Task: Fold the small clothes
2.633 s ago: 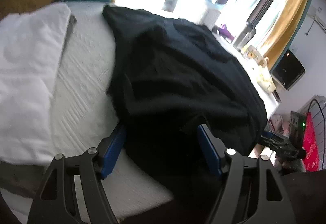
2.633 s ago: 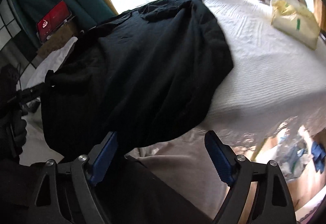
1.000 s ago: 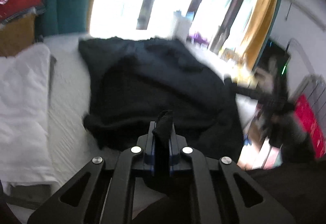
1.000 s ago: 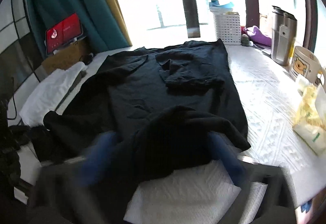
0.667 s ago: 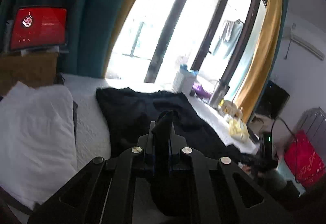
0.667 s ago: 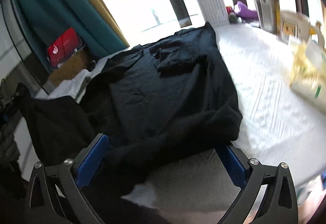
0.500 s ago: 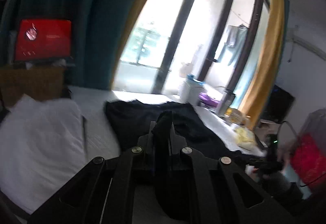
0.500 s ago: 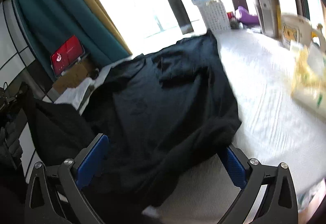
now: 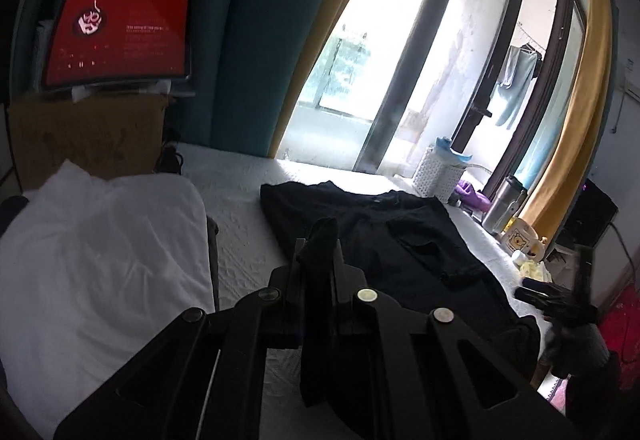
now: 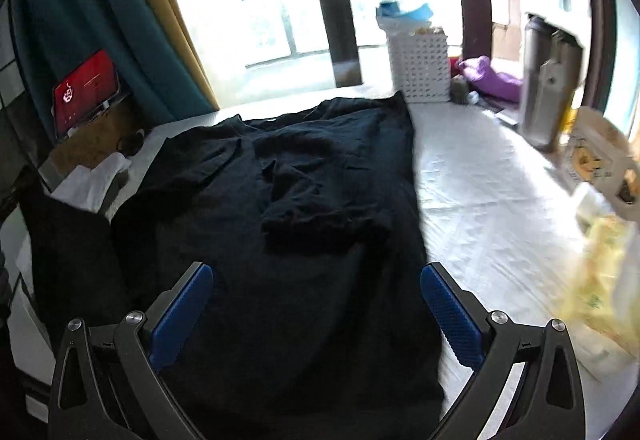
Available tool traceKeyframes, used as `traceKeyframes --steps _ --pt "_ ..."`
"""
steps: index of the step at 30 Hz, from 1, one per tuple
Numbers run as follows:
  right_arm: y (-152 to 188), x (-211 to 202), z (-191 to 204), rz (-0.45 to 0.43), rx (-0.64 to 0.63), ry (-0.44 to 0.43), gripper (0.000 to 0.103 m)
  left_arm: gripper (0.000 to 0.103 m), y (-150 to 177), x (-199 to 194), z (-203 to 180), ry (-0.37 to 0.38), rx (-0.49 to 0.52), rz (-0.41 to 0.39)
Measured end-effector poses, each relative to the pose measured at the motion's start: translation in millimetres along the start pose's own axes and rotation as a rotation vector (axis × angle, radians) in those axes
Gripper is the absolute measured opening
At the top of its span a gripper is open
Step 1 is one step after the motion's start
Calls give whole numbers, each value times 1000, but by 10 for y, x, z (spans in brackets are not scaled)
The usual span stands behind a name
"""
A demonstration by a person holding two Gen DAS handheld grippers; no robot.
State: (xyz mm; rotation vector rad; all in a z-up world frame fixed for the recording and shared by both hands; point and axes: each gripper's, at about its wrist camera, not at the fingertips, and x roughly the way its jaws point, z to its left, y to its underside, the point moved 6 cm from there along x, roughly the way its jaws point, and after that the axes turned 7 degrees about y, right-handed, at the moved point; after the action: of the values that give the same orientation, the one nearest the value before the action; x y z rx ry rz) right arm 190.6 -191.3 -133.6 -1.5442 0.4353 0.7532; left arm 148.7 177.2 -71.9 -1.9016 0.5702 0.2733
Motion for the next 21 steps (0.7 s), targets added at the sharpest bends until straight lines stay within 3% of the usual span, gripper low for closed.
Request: traceKeyframes --steps 7,11,15,16,18,19,21 --pt "584 -648 -238 5 112 34 103 7 45 -33 -72 31 7 2" --pt "972 -817 -151 53 118 -9 103 7 88 -77 -83 36 0 -6" --pt "1288 -744 136 106 105 -108 103 7 134 -179 -111 21 -3 -16" --pt "1315 -723 201 112 105 -128 96 7 150 -214 -121 18 -3 -18" --pt "1371 -652 390 129 82 -186 57 7 171 -274 -134 11 2 -21" --pt "1399 -603 452 147 68 -178 30 7 179 -302 -137 7 3 -21" --pt "1445 -538 564 151 35 -164 29 7 187 -361 -146 5 3 -24"
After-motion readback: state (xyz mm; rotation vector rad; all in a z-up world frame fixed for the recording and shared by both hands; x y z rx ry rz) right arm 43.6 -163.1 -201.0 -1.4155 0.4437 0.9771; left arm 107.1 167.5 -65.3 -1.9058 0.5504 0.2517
